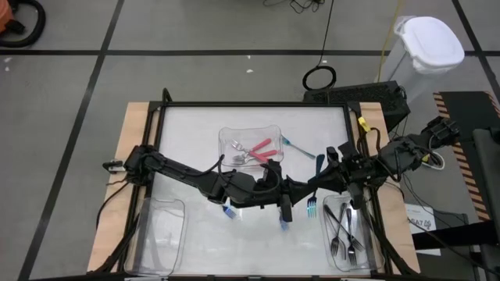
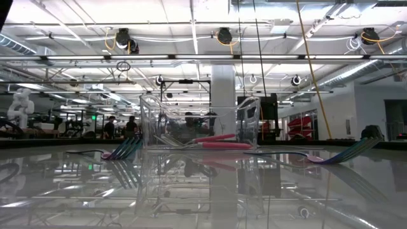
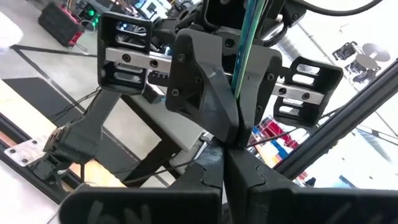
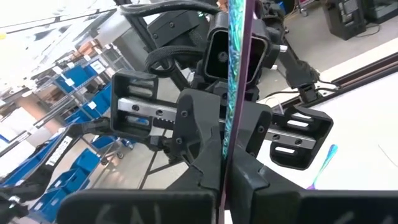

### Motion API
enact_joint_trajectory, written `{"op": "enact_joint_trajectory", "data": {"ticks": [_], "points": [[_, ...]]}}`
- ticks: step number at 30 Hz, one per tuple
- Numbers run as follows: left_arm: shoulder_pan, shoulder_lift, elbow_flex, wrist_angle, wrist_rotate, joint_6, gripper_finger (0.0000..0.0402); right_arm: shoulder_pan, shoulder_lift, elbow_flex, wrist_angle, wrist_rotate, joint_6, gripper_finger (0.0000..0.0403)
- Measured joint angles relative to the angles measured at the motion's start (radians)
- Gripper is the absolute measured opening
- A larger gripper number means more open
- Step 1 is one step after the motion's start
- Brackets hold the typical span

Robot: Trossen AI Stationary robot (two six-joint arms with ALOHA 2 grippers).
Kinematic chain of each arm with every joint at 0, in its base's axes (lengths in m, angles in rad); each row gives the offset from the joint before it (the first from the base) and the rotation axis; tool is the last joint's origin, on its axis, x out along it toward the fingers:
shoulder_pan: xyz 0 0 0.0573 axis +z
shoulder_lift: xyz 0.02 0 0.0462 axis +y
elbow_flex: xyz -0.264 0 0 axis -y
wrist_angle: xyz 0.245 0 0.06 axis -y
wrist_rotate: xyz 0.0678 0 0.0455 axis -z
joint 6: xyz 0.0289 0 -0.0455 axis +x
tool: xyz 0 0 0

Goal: Sort silverware by color (type)
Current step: Put the blue fork into the left transparent bin

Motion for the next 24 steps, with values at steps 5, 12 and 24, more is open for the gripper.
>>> {"op": "enact_joint_trajectory", "data": {"ticks": [5,12,24], "points": [[0.005,0.0,0.0,0.002,-0.001,-0.007,0.0006,0.0,0.0,0.0,0.0,-0.006,0.009,0.0002],[-0.006,0.0,0.0,-0.03,-0.106,-0.062,0.0097,0.0,0.0,0.0,-0.002,-0.004,0.015,0.0001],[-0.047,0.0,-0.001,-0.038,-0.154,-0.095,0.0233,0.001,-0.051,0.003,0.009,-0.01,0.014,0.0001]]}}
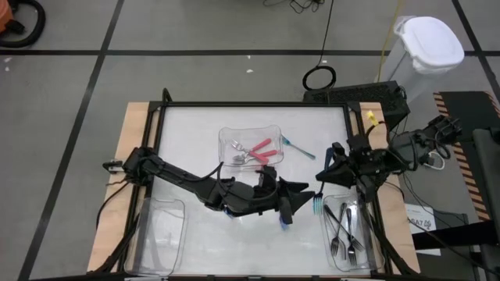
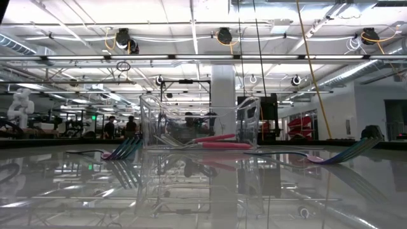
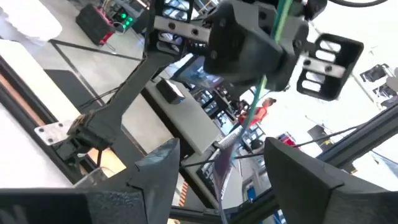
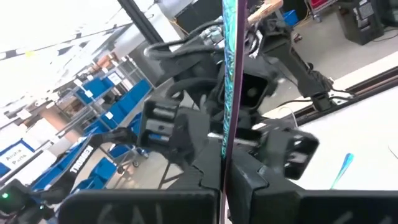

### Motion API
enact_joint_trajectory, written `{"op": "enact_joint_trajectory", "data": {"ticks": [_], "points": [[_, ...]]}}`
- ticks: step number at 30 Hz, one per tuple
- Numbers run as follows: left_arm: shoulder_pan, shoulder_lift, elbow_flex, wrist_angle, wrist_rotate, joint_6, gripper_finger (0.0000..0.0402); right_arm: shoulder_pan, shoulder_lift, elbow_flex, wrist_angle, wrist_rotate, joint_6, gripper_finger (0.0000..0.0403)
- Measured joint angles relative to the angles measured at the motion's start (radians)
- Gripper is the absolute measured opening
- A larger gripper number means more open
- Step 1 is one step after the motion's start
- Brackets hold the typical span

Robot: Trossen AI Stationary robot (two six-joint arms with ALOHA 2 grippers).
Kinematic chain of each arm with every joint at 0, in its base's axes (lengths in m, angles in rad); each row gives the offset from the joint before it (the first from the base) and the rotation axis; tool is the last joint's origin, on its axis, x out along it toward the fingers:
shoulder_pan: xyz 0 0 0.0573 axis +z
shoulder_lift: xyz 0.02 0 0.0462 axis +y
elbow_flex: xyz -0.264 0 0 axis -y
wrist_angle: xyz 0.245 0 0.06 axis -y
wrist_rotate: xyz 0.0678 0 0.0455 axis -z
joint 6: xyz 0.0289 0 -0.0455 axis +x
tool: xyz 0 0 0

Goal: Sort silverware by color (type)
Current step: Put the blue fork into the left transparent bin

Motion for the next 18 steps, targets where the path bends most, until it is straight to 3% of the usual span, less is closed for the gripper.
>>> {"op": "enact_joint_trajectory", "data": {"ticks": [7,18], "points": [[-0.007,-0.041,-0.001,-0.038,-0.039,0.01,0.0235,0.0,-0.002,0.0,-0.037,0.0,-0.003,0.0],[0.067,-0.219,0.0,-0.337,-0.008,0.062,0.0235,-0.013,0.018,0.0,-0.044,0.066,0.005,0.0]]}}
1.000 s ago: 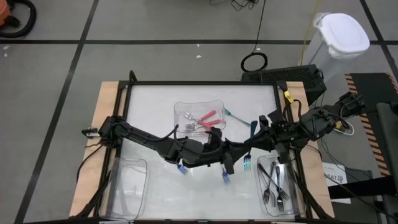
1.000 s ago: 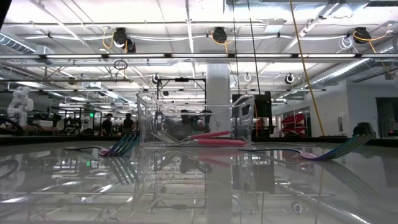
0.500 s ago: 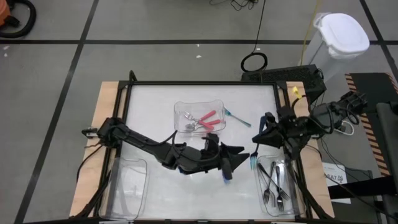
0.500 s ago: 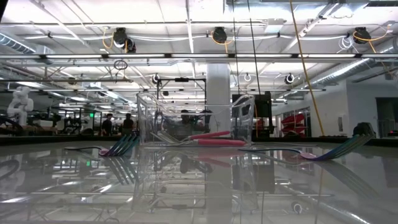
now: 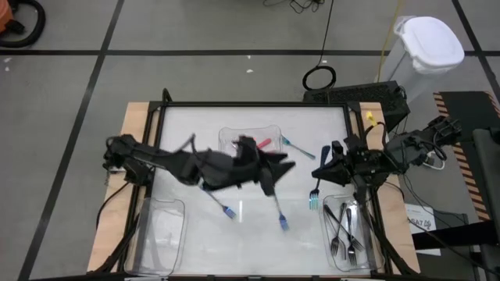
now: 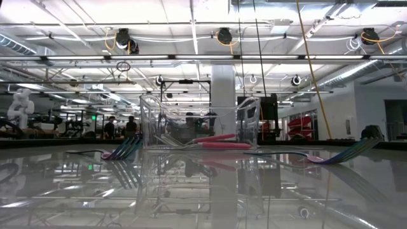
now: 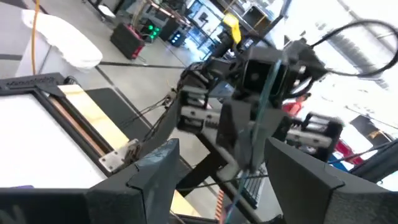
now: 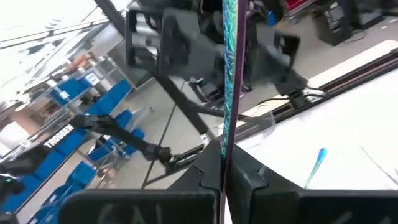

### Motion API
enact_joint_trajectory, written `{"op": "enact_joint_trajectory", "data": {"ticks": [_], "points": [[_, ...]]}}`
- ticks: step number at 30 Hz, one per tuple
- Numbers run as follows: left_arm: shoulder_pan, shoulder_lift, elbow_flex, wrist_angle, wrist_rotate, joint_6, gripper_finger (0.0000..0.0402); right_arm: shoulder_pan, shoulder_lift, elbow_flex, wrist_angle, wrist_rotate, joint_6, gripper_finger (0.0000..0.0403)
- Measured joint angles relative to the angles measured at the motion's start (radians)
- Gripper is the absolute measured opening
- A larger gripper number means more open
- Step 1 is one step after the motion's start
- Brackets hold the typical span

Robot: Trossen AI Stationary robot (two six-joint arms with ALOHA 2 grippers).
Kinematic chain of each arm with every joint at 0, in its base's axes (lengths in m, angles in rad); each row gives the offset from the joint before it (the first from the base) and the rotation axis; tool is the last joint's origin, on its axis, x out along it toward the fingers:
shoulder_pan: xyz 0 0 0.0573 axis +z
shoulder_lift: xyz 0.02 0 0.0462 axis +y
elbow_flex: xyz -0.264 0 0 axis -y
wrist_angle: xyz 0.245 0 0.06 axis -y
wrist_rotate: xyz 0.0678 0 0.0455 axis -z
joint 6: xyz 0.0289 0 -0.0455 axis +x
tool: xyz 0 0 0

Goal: Sort silverware by color (type)
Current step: Put the blue fork into the left transparent bin

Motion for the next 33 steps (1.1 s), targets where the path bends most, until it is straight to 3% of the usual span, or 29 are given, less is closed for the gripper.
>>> {"op": "enact_joint_trajectory", "data": {"ticks": [8,15,27,33], "points": [[0.136,-0.108,0.001,-0.049,0.264,-0.001,0.0235,-0.072,0.044,0.0,0.001,0.018,0.037,0.0001],[0.248,-0.126,0.001,-0.063,0.463,-0.002,0.0235,-0.123,0.109,0.0,0.053,0.013,0.099,0.0001],[0.338,-0.125,0.0,-0.248,0.699,-0.107,0.0235,-0.131,0.21,0.0,0.145,0.022,0.19,0.0003],[0.34,-0.125,0.0,-0.292,0.72,-0.104,0.0235,-0.131,0.266,0.0,0.242,0.045,0.209,0.0003]]}}
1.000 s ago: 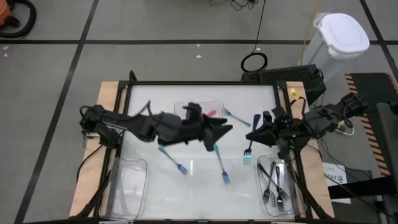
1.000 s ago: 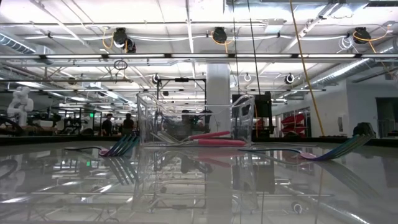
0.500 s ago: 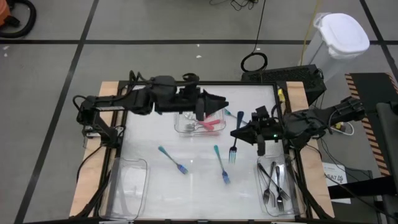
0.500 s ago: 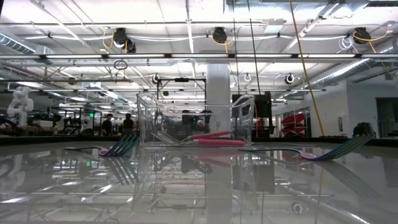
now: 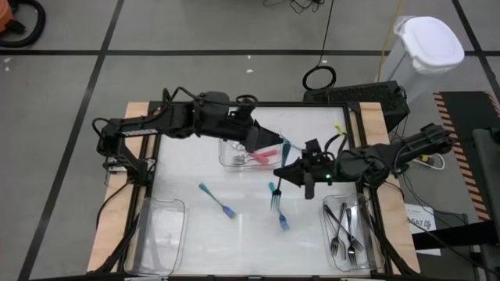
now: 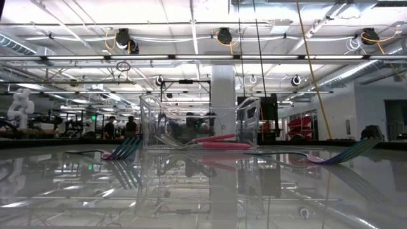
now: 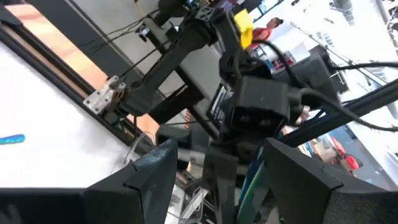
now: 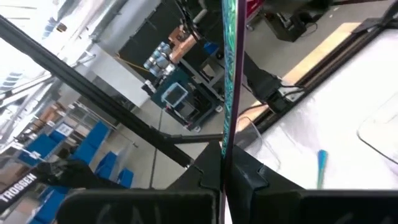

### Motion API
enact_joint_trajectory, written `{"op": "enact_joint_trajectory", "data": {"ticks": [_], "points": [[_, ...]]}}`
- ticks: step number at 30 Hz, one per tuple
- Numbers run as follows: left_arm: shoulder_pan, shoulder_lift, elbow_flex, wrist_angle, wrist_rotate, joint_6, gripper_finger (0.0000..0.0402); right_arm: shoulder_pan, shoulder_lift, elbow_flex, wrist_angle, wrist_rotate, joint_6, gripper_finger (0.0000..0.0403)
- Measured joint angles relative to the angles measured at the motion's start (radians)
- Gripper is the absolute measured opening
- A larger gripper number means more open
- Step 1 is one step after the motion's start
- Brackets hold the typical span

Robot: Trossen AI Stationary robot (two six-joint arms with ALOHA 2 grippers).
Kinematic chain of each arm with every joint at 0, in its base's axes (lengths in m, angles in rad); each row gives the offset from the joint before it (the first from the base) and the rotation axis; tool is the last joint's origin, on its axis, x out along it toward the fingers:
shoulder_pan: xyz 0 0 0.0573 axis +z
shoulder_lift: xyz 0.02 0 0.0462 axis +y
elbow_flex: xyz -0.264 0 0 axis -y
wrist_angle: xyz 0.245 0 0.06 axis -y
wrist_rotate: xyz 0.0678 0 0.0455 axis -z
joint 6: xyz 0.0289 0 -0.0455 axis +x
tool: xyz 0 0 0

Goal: Sort silverware by color (type)
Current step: Put the blue fork into the left transparent bin

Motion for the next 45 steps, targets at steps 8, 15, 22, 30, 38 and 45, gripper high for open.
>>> {"op": "enact_joint_trajectory", "data": {"ticks": [8,15,22,30,38,45], "points": [[-0.016,0.0,0.0,0.004,0.019,0.027,0.0235,-0.001,0.024,0.0,0.037,0.002,0.023,0.0003],[-0.033,0.0,0.0,0.006,0.033,0.096,0.0235,-0.045,0.025,0.0,0.036,-0.002,0.03,0.0003],[-0.038,0.0,0.0,0.006,0.019,0.157,0.0218,-0.081,0.025,0.0,0.036,-0.011,0.034,0.0003],[-0.038,0.013,0.0,0.012,-0.037,0.158,0.0155,-0.119,0.025,0.0,0.035,-0.056,0.027,0.0004],[-0.039,0.031,0.0,0.011,-0.052,0.162,0.0084,-0.125,0.026,0.0,0.032,-0.061,0.023,0.0004],[-0.037,0.023,0.0,0.003,-0.063,0.18,0.001,-0.125,0.026,0.0,0.043,-0.065,0.023,0.0004]]}}
